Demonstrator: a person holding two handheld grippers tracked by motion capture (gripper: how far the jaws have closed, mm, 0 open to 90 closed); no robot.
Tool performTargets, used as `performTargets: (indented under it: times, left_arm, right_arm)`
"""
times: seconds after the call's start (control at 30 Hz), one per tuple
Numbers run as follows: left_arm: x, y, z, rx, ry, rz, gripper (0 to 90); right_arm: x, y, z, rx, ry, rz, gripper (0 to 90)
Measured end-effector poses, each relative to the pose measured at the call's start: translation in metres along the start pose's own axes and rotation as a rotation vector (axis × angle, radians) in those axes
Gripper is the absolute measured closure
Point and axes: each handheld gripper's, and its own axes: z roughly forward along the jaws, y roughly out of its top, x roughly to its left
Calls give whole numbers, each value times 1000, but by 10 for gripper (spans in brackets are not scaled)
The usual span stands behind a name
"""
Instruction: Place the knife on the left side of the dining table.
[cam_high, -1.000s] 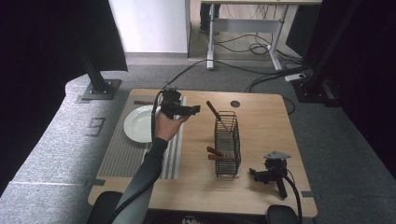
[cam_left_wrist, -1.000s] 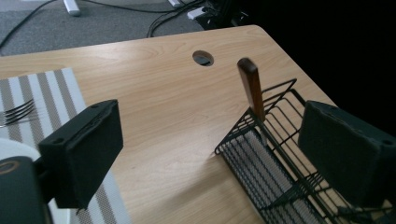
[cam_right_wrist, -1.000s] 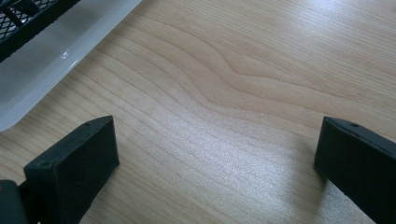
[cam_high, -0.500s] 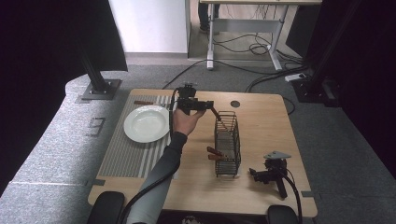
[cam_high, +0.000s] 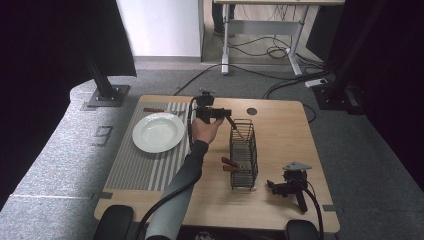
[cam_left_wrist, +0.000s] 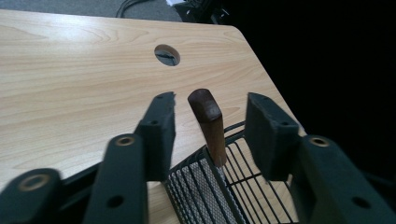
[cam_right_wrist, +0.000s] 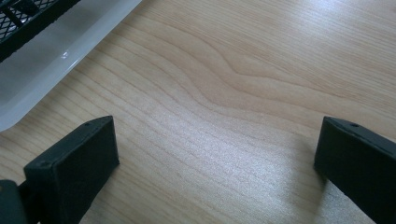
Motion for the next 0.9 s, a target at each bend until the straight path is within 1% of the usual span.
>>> performTargets:
  times: [0.07, 0.13, 0.2, 0.23, 0.3, 0.37, 0.5, 0.63, 0.7, 0.9]
  left_arm:
    - [0, 0, 2, 5, -11, -6, 612]
    - [0, -1, 3, -5, -16, -16, 657]
    - [0, -1, 4, -7, -14, -15, 736]
    - [1, -1, 4, -10, -30, -25, 754]
    - [2, -1, 4, -13, -39, -32, 778]
    - [2, -1, 3, -16, -67, -46, 793]
    - [-1, -1, 0, -28, -69, -32, 800]
    - [-3, 1, -7, -47, -91, -35, 801]
    - [-5, 3, -13, -56, -96, -28, 802]
    - [-10, 9, -36, -83, -88, 1, 802]
  right_arm:
    - [0, 0, 0, 0, 0, 0, 0]
    - [0, 0, 0, 0, 0, 0, 0]
    - [0, 0, 0, 1, 0, 2, 0]
    - [0, 0, 0, 1, 1, 2, 0]
    - [0, 0, 0, 1, 1, 2, 0]
    - [0, 0, 0, 1, 1, 2, 0]
    - [0, 0, 0, 0, 0, 0, 0]
    - [0, 0, 0, 0, 0, 0, 0]
    - [0, 0, 0, 1, 0, 2, 0]
    - [0, 0, 0, 1, 1, 2, 0]
